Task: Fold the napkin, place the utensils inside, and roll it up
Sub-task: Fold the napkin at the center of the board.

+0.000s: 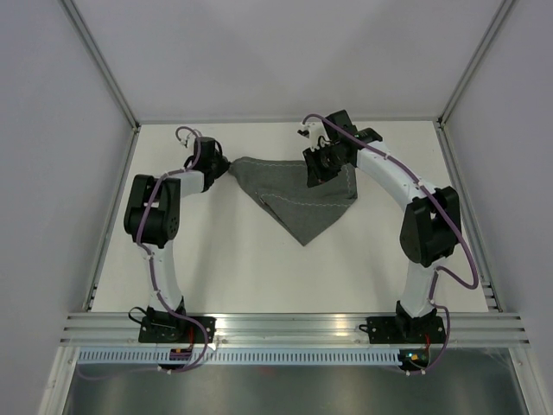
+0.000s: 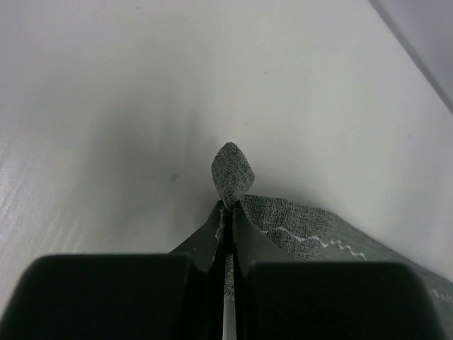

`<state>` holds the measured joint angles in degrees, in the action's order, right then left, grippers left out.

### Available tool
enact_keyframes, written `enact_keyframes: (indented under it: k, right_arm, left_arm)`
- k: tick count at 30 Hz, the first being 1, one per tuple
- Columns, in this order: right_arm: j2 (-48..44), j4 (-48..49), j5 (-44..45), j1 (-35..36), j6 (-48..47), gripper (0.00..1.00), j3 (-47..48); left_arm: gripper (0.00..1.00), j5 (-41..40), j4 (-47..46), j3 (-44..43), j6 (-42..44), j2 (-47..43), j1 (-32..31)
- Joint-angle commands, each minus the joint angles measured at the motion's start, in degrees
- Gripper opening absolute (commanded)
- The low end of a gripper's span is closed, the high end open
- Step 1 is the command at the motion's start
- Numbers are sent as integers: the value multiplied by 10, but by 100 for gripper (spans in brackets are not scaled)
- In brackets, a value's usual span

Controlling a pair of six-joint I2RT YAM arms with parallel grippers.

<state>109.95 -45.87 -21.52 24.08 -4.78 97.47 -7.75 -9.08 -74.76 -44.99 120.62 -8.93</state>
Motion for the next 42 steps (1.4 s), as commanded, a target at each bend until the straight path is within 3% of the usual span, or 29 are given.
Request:
enact_keyframes:
  k: [1,5,14,25,32,42]
  right_arm:
    - [-38,2,13,-4,3,25,-7]
    - [-43,4,18,-5,4,25,-17]
    - [-59,10,29,-9,6,24,-36]
    - [-85,15,44,-19,1,24,-72]
    - [-92,15,44,-25,-2,25,-84]
    - [-88,20,51,-26,-8,25,-97]
  left_arm:
    - [2,75,-162,54,38,-72,1]
    - [2,140,-254,105,54,-114,-4]
    - [2,281,-362,168,65,-156,-39]
    - [3,425,-392,179,94,-143,-108]
    - [3,476,-415,217,109,-133,-138]
    - [7,474,-400,255,142,-114,-163]
